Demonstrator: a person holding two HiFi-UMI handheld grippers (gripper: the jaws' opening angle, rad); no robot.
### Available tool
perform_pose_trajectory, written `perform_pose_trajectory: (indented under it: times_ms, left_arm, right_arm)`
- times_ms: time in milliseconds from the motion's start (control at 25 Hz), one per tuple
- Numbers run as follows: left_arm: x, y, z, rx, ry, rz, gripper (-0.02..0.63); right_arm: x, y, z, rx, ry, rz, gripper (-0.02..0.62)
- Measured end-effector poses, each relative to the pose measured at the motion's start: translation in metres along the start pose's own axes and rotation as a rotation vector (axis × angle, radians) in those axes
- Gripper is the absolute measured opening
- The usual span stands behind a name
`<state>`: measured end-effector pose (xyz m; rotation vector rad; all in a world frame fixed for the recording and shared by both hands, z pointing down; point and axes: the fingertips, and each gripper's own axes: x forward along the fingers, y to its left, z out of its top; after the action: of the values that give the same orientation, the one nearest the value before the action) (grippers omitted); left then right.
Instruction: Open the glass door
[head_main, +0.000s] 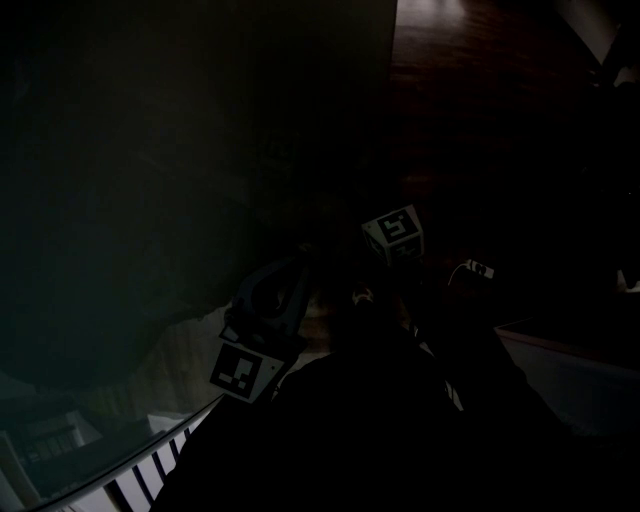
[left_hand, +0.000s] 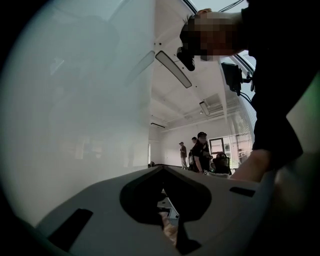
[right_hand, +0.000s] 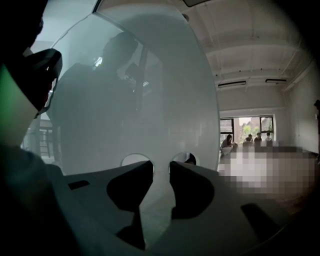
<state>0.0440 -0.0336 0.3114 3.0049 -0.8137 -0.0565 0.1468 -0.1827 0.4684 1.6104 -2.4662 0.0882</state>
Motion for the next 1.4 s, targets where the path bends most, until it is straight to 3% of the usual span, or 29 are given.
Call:
perform_pose_trajectory:
  times_ms: [200, 560, 800, 1400]
  left_arm:
    - [0.032, 0.057, 0.005, -0.025, 0.009, 0.013, 0.006]
    - [0.04, 0.064, -0.005, -0.014, 0.003, 0.072, 0.006]
    - [0.039, 0.064, -0.013, -0.003, 0.002, 0.152, 0.006]
    - [0.057, 0.109, -0.014, 0.046, -0.017, 0.343, 0.006]
  right_arm:
    - [0.059, -0.016, 0.014, 0.008, 0.027, 0.022, 0.095]
    - [0.075, -0.008, 0.005, -0.02, 0.032, 0.086, 0.095]
    - [0.079, 0.005, -0.002, -0.035, 0.013, 0.148, 0.095]
    - [0.123, 0.032, 0.006, -0.071, -0.005, 0.297, 0.095]
